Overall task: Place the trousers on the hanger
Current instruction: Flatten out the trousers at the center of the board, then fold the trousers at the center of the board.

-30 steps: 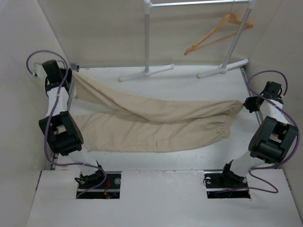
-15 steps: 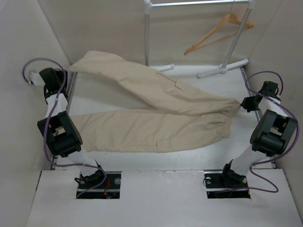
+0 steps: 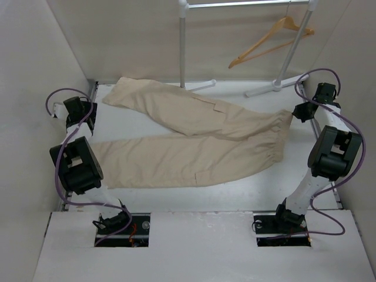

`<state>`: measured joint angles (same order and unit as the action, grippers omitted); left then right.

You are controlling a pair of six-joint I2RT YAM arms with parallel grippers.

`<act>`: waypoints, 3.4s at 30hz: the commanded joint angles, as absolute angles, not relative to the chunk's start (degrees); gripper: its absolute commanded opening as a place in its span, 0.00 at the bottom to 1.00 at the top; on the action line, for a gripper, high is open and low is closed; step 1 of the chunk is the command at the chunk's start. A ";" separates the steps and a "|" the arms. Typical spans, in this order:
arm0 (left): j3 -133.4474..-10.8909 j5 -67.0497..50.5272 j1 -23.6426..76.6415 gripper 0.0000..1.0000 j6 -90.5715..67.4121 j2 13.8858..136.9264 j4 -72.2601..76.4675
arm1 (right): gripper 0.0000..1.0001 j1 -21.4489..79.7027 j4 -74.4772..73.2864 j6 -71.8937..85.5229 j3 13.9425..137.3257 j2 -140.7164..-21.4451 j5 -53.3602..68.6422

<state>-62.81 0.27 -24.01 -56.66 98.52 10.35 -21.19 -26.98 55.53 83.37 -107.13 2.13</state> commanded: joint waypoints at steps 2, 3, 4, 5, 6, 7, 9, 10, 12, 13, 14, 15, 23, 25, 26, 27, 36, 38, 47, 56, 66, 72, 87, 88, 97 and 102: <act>-71.08 1.31 -16.42 0.63 -50.82 101.50 11.61 | 0.00 -21.23 -27.16 54.23 85.43 -108.55 1.49; -74.32 2.19 -14.22 0.63 -48.28 103.43 10.73 | 0.00 -20.97 -26.98 54.23 85.08 -108.28 1.41; -78.10 3.85 -12.02 0.63 -45.55 105.71 9.16 | 0.00 -20.70 -26.63 54.23 84.47 -107.93 1.23; -82.75 6.91 -10.08 0.63 -42.05 108.69 6.27 | 0.00 -20.61 -26.11 54.14 83.85 -107.58 1.32; -85.49 9.03 -9.02 0.63 -40.36 110.46 3.98 | 0.00 -20.61 -25.84 54.14 83.33 -107.23 1.58; -89.08 12.01 -8.23 0.62 -38.78 113.00 1.08 | 0.00 -20.61 -25.67 54.14 82.97 -106.88 1.67; -94.64 16.07 -7.61 0.57 -38.32 117.41 -4.64 | 0.01 -20.52 -25.66 54.14 82.79 -106.44 1.84; -96.31 16.95 -7.69 0.55 -39.10 119.16 -6.31 | 0.01 -20.52 -25.84 53.88 82.88 -106.44 1.85; -98.87 16.88 -8.22 0.54 -39.64 121.98 -7.90 | 0.01 -20.52 -26.10 53.61 83.23 -106.52 2.02; -99.22 16.79 -8.74 0.54 -39.99 122.95 -7.65 | 0.01 -20.61 -26.19 53.44 83.32 -106.70 2.20; -99.75 16.61 -9.18 0.55 -40.77 123.92 -7.47 | 0.01 -20.70 -26.37 53.26 83.49 -106.96 2.46; -100.71 16.26 -9.80 0.55 -41.65 125.06 -7.91 | 0.01 -20.87 -26.63 53.17 83.67 -107.14 2.90; -108.79 11.17 -13.05 0.56 -47.02 133.75 -11.94 | 0.01 -20.88 -27.51 52.74 85.43 -108.54 3.60; -112.13 10.28 -13.23 0.56 -47.54 136.74 -12.92 | 0.01 -20.88 -27.68 52.73 85.43 -108.63 3.60; -112.76 10.02 -13.32 0.56 -48.07 137.54 -12.57 | 0.01 -20.88 -27.69 52.56 85.34 -108.63 3.60; -113.89 9.67 -13.58 0.55 -48.86 138.77 -12.05 | 0.01 -20.88 -27.95 52.21 85.34 -108.63 3.52; -103.66 10.45 -16.65 0.01 -51.86 130.72 -2.57 | 0.00 -22.89 -29.44 50.98 85.34 -110.39 0.89; -98.20 11.16 -17.79 0.01 -51.59 125.10 -0.01 | 0.00 -23.42 -29.79 50.80 86.39 -111.18 0.35; -81.14 14.59 -21.66 0.03 -50.71 109.43 0.17 | 0.00 -24.92 -33.92 49.13 94.74 -117.94 -1.14; -73.83 14.15 -22.11 0.53 -50.98 105.21 3.42 | 0.41 -25.62 -35.51 47.29 97.92 -116.64 -1.85; -66.11 15.81 -10.96 0.64 -51.15 92.83 4.13 | 0.48 -20.09 -30.50 46.93 69.73 -88.88 -7.03; -52.13 22.49 7.74 0.35 -54.75 81.58 3.52 | 0.09 -20.52 -28.04 47.56 44.94 -71.39 -5.81; -36.83 23.56 18.59 0.31 -55.37 56.45 -10.88 | 0.49 -19.30 -19.25 47.99 34.01 -68.03 2.19; -36.30 23.29 18.15 0.33 -55.02 54.69 -12.55 | 0.49 -19.21 -19.16 47.99 34.27 -67.77 1.94; -36.73 21.00 13.75 0.39 -54.58 44.66 -32.50 | 0.35 -18.33 -15.57 50.97 35.24 -77.42 -0.70; -36.83 21.10 12.44 0.35 -54.23 36.66 -37.70 | 0.05 -19.99 -15.03 53.34 35.77 -77.88 -1.05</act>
<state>-35.18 20.97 13.23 -54.85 40.73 -31.70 -19.16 -16.84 51.29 34.89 -77.69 0.89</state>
